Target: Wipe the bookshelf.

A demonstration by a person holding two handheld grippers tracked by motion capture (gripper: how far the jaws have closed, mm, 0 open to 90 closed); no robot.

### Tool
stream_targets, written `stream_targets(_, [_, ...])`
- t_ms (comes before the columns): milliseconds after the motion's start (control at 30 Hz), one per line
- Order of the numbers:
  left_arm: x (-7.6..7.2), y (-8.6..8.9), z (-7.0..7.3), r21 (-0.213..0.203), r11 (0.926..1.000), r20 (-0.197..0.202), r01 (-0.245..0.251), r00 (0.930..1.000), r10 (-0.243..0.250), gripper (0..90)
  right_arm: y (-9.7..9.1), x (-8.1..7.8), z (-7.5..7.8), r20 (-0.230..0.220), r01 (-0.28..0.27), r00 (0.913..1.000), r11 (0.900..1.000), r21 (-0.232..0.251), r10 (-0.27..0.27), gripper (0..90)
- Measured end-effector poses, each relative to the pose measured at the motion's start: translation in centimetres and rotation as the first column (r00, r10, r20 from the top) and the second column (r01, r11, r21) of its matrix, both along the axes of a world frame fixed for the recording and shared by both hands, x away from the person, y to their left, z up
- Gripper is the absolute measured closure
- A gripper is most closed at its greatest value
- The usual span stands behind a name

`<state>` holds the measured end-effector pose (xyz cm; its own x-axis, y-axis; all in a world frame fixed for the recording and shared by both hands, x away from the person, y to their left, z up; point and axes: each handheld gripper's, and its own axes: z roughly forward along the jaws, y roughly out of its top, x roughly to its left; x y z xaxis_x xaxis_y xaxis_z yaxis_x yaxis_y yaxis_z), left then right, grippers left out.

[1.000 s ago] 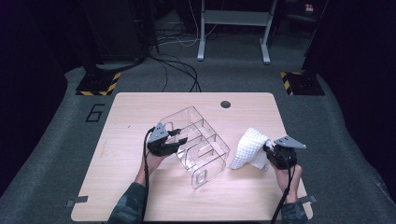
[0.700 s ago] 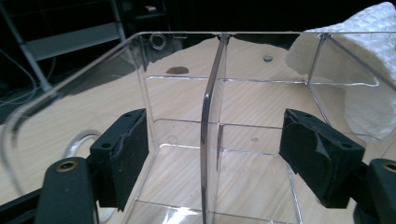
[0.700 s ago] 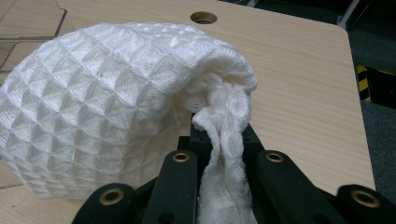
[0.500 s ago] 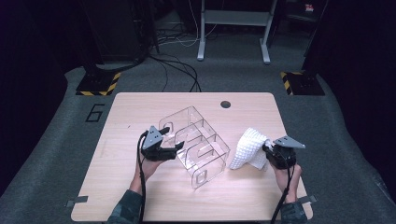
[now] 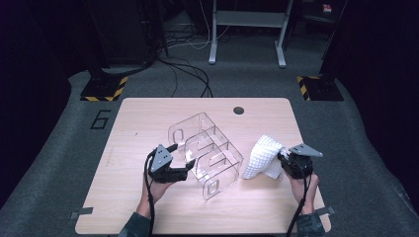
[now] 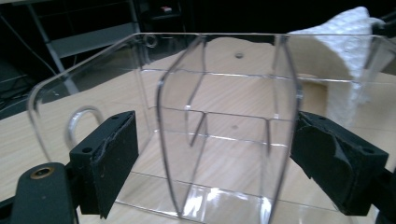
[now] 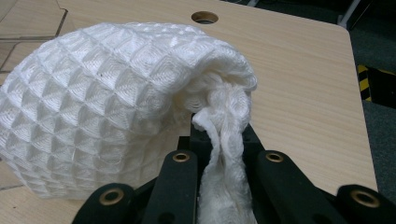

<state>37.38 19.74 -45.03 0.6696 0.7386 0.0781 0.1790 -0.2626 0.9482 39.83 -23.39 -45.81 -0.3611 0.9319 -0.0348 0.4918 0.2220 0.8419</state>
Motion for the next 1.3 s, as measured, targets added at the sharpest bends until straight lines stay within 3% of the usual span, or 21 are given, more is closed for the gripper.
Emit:
stream_targets(33, [-0.4, 0.0, 0.0, 0.006, 1.0, -0.004, 0.001, 1.0, -0.001, 15.1, 0.0, 0.0, 0.0, 0.001, -0.004, 1.0, 1.0, -0.002, 0.004, 82.7])
stream_targets(167, [-2.0, -0.1, -0.1, -0.036, 0.9993, -0.006, 0.004, 1.0, -0.004, 14.9, 0.1, 0.0, 0.0, -0.003, -0.001, 1.0, 1.0, 0.002, 0.001, 82.7])
stream_targets(267, [-3.5, -0.7, -0.4, -0.027, 0.9996, -0.001, 0.012, 0.9999, -0.012, 14.8, 0.1, 0.0, 0.0, 0.001, -0.003, 1.0, 1.0, -0.002, 0.003, 82.7])
stream_targets(300, [-4.1, -0.9, -0.5, -0.003, 0.9999, -0.001, 0.015, 0.9999, -0.015, 14.8, 0.1, 0.0, 0.0, 0.001, -0.003, 1.0, 1.0, 0.002, 0.003, 82.7])
stream_targets(367, [-4.8, -1.2, -0.8, -0.017, 0.9994, -0.004, 0.03, 0.9995, -0.03, 14.9, 0.2, 0.0, 0.0, 0.002, 0.0, 1.0, 1.0, 0.003, 0.0, 82.7])
stream_targets(600, [-6.1, -1.9, -1.3, -0.023, 0.9978, 0.003, 0.063, 0.998, -0.063, 15.2, 0.2, 0.0, 0.1, 0.004, -0.002, 1.0, 1.0, -0.006, 0.002, 82.7])
stream_targets(800, [-7.2, -3.1, -1.5, 0.019, 0.9953, 0.028, 0.095, 0.9951, -0.095, 15.9, 0.3, 0.1, 0.1, 0.009, 0.0, 1.0, 1.0, -0.002, 0.0, 82.7])
stream_targets(900, [-7.1, -4.0, -1.9, 0.042, 0.9929, 0.021, 0.112, 0.9934, -0.112, 16.6, 0.3, 0.1, 0.1, 0.003, -0.003, 1.0, 1.0, -0.008, 0.003, 82.7])
stream_targets(1000, [-7.0, -4.6, -2.3, 0.056, 0.9891, 0.006, 0.137, 0.9905, -0.137, 22.6, 0.4, 0.0, 0.1, 0.005, -0.001, 1.0, 1.0, -0.005, 0.001, 82.7])
stream_targets(1167, [-6.6, -5.5, -3.0, 0.074, 0.9826, -0.016, 0.171, 0.9853, -0.17, 43.2, 0.4, 0.1, 0.1, 0.006, -0.001, 1.0, 1.0, -0.004, 0.001, 82.7])
stream_targets(1267, [-6.4, -5.7, -3.2, 0.086, 0.9766, -0.025, 0.197, 0.9803, -0.196, 50.9, 0.4, 0.1, 0.1, 0.006, -0.003, 1.0, 1.0, -0.005, 0.003, 82.7])
stream_targets(1300, [-6.2, -5.7, -3.3, 0.095, 0.9711, -0.033, 0.219, 0.9757, -0.217, 54.7, 0.4, 0.1, 0.1, 0.005, -0.006, 1.0, 1.0, -0.004, 0.006, 82.7])
